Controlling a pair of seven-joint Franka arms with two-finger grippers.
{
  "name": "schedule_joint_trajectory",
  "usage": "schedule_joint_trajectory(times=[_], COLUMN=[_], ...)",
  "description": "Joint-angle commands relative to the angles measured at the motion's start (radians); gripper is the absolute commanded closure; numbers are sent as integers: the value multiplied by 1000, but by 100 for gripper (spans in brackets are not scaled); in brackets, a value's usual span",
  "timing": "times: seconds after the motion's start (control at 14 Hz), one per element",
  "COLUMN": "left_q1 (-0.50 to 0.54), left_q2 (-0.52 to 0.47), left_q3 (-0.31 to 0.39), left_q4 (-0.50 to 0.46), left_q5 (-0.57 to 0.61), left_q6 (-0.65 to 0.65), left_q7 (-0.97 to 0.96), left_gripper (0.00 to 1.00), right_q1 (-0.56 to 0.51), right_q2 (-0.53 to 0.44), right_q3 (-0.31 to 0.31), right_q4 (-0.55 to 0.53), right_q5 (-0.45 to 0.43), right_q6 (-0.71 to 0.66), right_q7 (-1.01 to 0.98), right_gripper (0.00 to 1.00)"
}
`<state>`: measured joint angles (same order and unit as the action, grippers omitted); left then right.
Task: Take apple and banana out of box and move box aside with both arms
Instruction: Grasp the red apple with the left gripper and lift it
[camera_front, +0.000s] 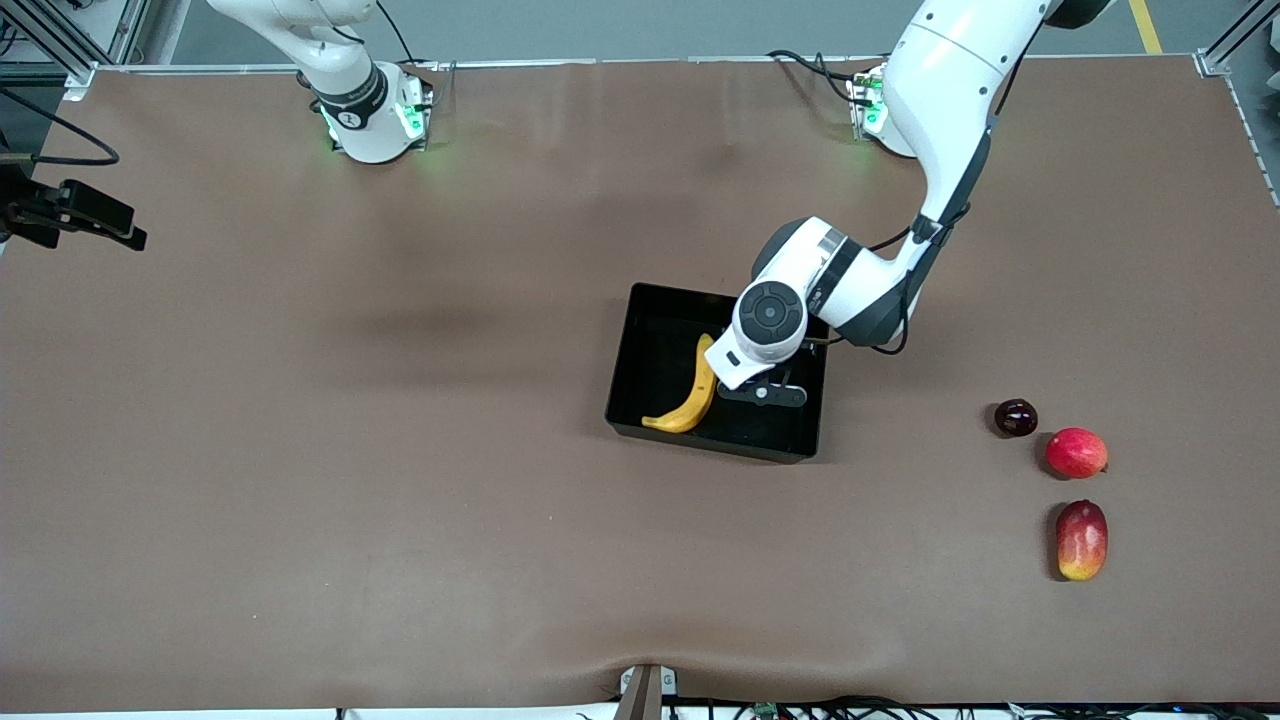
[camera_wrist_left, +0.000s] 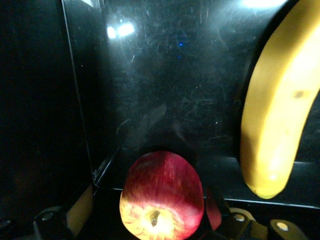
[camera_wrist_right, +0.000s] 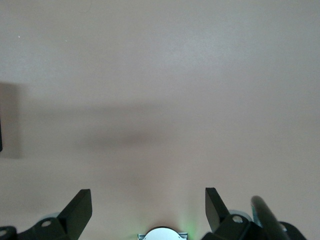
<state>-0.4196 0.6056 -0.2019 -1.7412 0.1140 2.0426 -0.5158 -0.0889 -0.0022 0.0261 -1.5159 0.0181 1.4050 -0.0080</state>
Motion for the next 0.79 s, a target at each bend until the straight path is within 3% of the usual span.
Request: schedule_joint_trajectory(times=[0.0,0.14,0.36,0.43,0.71], left_q1=[-4,-1,-2,-4,-2], left_q2=[23,28,19,13,-10], left_q3=[-1,-1,-1,-1,-1], left_q4=[-11,-20,-11,0,91], left_q5=[9,7,9,10,15], left_q6=[10,5,-10,-12,-76], left_q7=[-24,-36,-38,-35,-49], left_gripper=[0,17,94,100,100], right_q1=[-11,-11,-11,-12,-11], right_q2=[4,4,5,5,5], right_q3=[8,8,8,8,8], right_q4=[2,2,2,2,2], right_q5=[-3,-3,-3,-3,-3], right_q6=[-3,-3,-3,-1,-3], right_q7=[13,13,13,13,13], right_gripper=[0,0,0,0,0])
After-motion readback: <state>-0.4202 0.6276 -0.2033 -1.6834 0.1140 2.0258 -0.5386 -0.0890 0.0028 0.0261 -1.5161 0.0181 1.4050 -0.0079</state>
